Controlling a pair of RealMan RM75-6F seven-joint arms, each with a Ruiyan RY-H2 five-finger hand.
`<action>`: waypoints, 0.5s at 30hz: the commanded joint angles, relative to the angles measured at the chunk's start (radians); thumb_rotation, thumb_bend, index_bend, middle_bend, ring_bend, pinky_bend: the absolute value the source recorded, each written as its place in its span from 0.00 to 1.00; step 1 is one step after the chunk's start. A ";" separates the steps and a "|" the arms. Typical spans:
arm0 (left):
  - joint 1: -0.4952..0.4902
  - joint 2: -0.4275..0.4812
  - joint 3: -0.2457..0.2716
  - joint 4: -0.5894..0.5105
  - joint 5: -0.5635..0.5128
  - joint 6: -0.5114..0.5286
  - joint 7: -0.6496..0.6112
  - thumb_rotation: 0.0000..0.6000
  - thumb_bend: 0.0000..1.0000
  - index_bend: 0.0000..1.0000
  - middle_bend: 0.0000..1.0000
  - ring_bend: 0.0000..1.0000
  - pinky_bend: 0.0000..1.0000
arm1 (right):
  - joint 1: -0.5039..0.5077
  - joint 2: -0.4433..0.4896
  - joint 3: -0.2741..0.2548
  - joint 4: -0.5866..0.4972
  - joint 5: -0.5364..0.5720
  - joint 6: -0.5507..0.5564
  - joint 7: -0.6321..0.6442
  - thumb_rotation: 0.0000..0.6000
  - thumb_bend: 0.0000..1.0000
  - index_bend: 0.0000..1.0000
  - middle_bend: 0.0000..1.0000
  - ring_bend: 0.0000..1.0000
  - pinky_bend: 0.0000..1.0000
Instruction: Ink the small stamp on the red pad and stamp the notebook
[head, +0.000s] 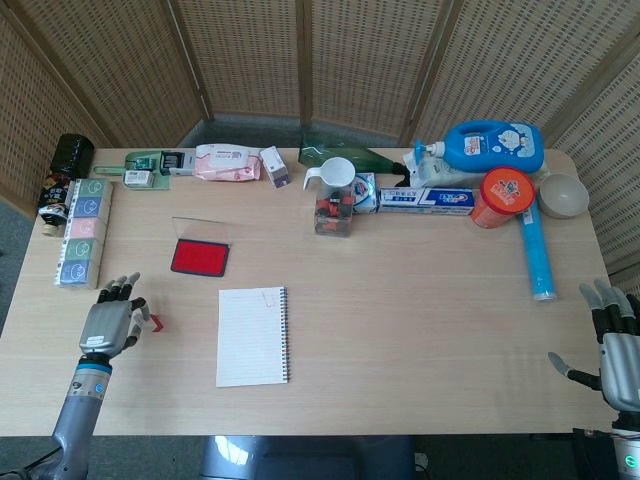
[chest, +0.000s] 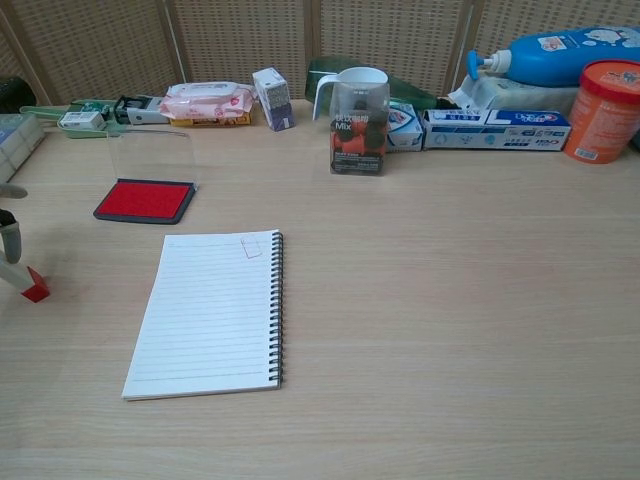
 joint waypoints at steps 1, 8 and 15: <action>-0.001 0.002 -0.001 -0.001 0.000 -0.001 -0.004 1.00 0.45 0.58 0.00 0.00 0.04 | 0.000 0.000 0.000 0.000 0.001 0.000 -0.002 0.86 0.05 0.00 0.00 0.00 0.00; -0.013 0.032 -0.025 -0.032 -0.006 -0.001 -0.007 1.00 0.45 0.58 0.00 0.00 0.04 | 0.001 -0.002 -0.002 0.000 0.003 -0.004 -0.006 0.86 0.05 0.00 0.00 0.00 0.00; -0.055 0.092 -0.089 -0.107 -0.053 -0.017 0.030 1.00 0.45 0.58 0.00 0.00 0.04 | 0.003 -0.007 -0.004 0.000 0.005 -0.010 -0.015 0.87 0.05 0.00 0.00 0.00 0.00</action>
